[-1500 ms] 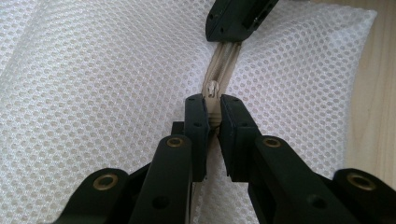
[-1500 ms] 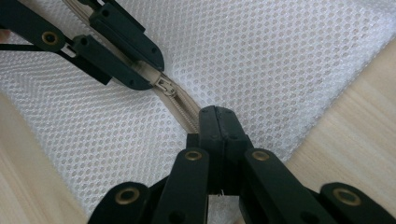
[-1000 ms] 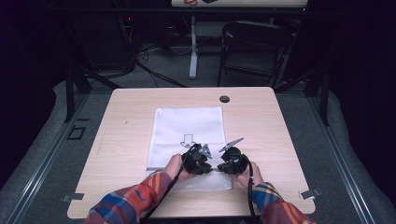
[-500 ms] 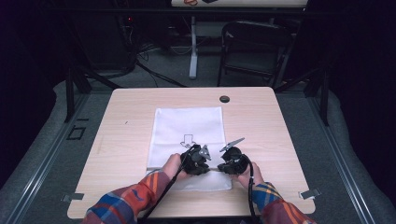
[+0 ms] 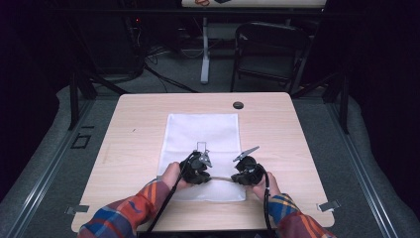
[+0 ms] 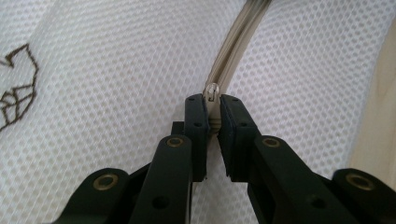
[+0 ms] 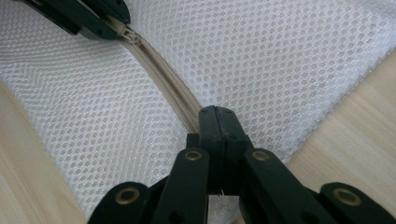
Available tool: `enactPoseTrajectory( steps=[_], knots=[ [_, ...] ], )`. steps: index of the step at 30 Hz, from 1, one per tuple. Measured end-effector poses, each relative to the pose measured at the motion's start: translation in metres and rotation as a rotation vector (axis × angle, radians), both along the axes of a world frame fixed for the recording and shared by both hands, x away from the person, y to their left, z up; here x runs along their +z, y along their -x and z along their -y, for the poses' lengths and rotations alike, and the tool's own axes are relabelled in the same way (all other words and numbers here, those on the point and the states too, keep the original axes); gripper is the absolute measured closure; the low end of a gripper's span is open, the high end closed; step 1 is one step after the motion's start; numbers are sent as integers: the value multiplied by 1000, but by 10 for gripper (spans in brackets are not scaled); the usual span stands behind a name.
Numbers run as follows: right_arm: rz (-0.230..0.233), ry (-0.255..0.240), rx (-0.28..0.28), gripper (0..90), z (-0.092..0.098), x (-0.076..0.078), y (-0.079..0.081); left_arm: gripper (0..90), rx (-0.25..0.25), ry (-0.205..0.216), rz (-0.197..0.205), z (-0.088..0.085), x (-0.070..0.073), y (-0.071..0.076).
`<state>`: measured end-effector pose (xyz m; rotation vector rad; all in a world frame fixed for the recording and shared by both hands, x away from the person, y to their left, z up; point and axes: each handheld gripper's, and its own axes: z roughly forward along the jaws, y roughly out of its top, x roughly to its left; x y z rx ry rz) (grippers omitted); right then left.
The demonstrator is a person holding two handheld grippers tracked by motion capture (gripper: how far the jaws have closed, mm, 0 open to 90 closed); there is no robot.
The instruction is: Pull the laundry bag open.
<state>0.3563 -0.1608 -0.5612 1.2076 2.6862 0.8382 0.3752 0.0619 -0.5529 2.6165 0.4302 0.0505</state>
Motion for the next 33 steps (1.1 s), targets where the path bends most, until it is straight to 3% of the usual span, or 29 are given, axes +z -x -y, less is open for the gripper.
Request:
enactPoseTrajectory(
  steps=[3,13,18,33],
  knots=[
    [-10,13,11,900,1,1,-1,819,17,0,-8,-12,1,1],
    [-10,8,9,900,1,1,-1,819,20,-23,0,-16,1,4],
    [-14,5,8,900,1,1,-1,819,75,-15,-19,-38,3,2],
    [-6,17,17,900,2,1,-2,819,83,-20,-19,-40,3,4]
  ],
)
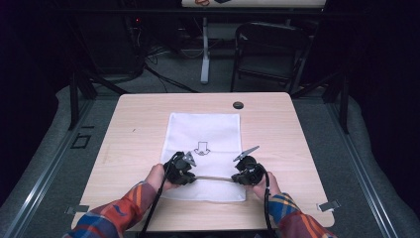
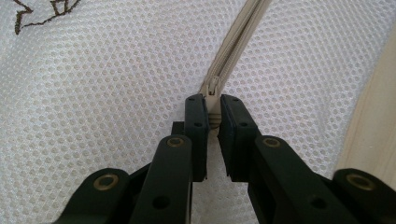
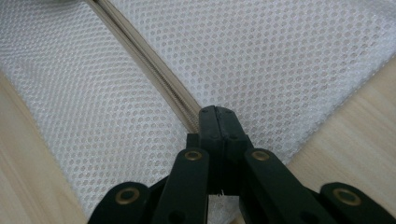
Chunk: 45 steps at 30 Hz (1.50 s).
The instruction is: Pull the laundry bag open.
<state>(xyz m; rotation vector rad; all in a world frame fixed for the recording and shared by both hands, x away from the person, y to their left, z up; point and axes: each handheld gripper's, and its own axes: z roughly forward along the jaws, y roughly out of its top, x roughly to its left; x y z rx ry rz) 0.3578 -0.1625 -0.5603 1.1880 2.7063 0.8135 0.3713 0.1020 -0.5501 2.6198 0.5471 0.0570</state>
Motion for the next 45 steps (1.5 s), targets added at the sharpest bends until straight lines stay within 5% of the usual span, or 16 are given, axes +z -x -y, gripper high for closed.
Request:
enactPoseTrajectory(
  steps=[1,8,21,24,45],
  knots=[
    [0,1,1,900,0,0,0,819,11,-29,20,-1,1,0],
    [5,1,-3,900,0,0,1,818,66,-3,-7,-26,1,0],
    [12,17,12,900,-3,1,1,818,68,0,-15,-27,1,3],
    [40,58,22,900,-4,2,0,818,91,-6,-14,-33,1,2],
    [58,39,6,900,-3,0,-6,818,182,-2,-12,-67,6,8]
  ],
)
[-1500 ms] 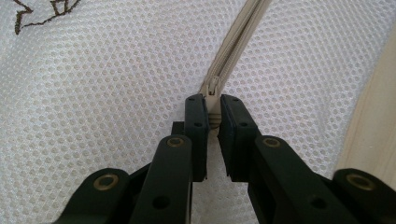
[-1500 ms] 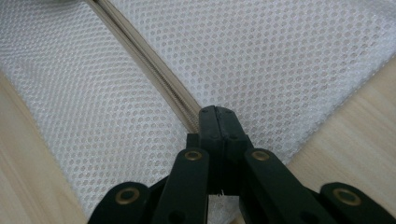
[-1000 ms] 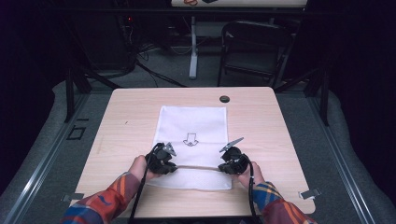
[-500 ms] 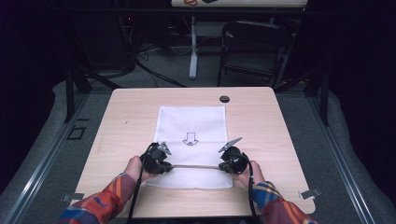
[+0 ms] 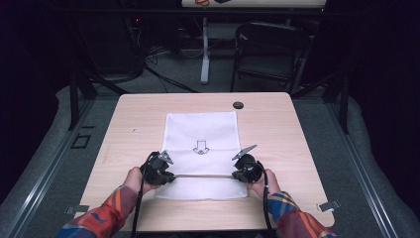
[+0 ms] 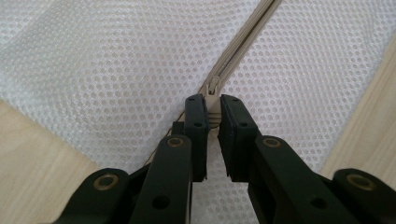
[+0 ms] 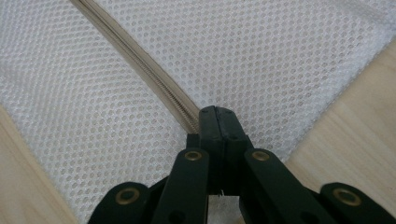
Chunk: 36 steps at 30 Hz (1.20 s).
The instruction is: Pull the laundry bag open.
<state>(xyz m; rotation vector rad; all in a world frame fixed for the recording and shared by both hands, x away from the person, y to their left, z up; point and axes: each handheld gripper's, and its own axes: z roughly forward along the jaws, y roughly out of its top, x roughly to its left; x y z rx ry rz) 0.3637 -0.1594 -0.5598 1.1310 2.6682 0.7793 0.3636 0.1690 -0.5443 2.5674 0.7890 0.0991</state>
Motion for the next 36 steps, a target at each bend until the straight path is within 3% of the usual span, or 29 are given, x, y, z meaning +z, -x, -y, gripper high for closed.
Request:
enactPoseTrajectory(
  steps=[9,16,27,29,32,36],
  knots=[
    [-8,11,4,900,0,1,-1,818,51,-2,3,-17,1,4],
    [-8,6,-9,900,-1,0,-1,818,64,-11,7,-25,2,5],
    [-10,17,-2,900,0,1,-2,818,155,-19,-5,-52,1,6],
    [-8,22,7,900,0,1,-2,818,160,-14,-9,-53,2,6],
    [-9,19,-1,900,-1,1,-2,817,156,-47,0,-49,1,6],
    [-8,9,-9,900,-1,1,-1,815,161,-34,-12,-50,1,5]
  ],
)
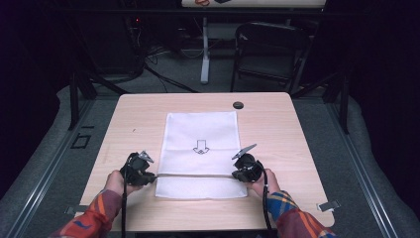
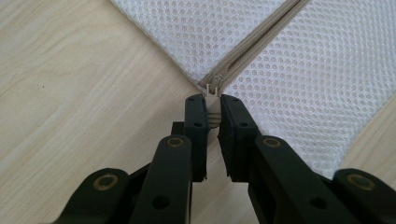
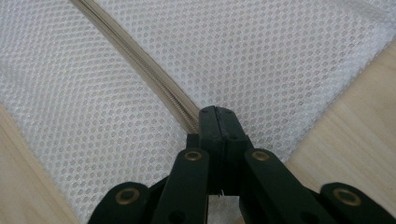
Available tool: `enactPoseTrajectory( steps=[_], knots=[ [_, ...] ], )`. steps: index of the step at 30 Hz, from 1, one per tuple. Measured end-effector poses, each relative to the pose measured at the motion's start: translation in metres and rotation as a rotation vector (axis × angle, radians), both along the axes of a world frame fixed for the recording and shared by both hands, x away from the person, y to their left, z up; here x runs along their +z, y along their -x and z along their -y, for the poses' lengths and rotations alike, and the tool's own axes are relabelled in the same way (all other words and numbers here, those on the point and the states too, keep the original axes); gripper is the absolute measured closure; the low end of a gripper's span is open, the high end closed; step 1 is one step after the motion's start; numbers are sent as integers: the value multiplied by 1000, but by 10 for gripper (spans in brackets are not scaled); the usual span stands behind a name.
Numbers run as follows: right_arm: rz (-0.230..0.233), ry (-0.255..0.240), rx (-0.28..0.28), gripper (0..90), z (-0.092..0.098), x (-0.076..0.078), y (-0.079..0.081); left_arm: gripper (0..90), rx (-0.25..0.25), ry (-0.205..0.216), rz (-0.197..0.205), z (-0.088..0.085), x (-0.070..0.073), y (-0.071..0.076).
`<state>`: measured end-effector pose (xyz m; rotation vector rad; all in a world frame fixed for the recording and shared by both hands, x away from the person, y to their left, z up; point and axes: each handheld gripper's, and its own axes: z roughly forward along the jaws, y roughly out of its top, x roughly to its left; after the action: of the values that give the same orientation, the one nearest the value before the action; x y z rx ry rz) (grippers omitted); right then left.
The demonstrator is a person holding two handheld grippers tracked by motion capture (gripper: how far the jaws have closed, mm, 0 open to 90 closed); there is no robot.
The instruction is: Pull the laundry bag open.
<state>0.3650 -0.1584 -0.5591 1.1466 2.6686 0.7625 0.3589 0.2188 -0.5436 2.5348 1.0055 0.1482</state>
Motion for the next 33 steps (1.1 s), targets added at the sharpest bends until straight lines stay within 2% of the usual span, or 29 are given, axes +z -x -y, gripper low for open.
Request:
enactPoseTrajectory(
  steps=[1,3,4,5,6,7,8,9,11,13,14,16,18,20,21,24,26,27,33],
  knots=[
    [4,9,7,900,1,0,0,814,-1,-1,2,1,1,0],
    [2,-12,22,900,3,0,0,803,-1,5,2,1,1,-1],
    [-8,-34,26,837,3,0,-2,723,-1,24,-3,1,2,-1],
    [-8,-34,26,837,3,0,-2,723,8,30,-7,1,2,-2],
    [-15,-44,36,805,2,0,-2,668,9,34,-6,1,3,-2],
    [-20,-29,46,767,1,3,-1,607,11,44,-6,1,4,-2],
    [-6,-18,46,685,-1,6,0,514,17,50,-2,1,5,-2],
    [12,-23,42,623,-2,8,0,470,27,67,2,0,8,-2],
    [14,-15,38,589,-2,11,1,438,34,73,8,-1,9,-2],
    [34,-30,22,463,1,18,1,359,47,92,15,-4,12,-2],
    [37,-22,15,408,4,21,2,322,56,102,11,-5,13,-2],
    [61,-28,-5,318,11,27,3,247,71,116,15,-8,15,-2],
    [67,-32,-29,232,21,33,5,209,89,120,33,-11,18,-2],
    [85,-29,-90,151,39,42,8,175,108,128,40,-14,20,-2],
    [85,-29,-90,151,39,42,8,175,124,130,46,-15,21,-2],
    [104,-48,-151,128,57,48,10,155,152,135,55,-21,22,-3],
    [107,-36,-189,71,73,50,14,132,190,138,55,-30,19,-3],
    [107,-36,-189,71,73,50,14,121,190,138,55,-30,19,-3],
    [76,-23,-271,0,107,41,17,93,302,153,54,-48,15,-7]
  ],
)
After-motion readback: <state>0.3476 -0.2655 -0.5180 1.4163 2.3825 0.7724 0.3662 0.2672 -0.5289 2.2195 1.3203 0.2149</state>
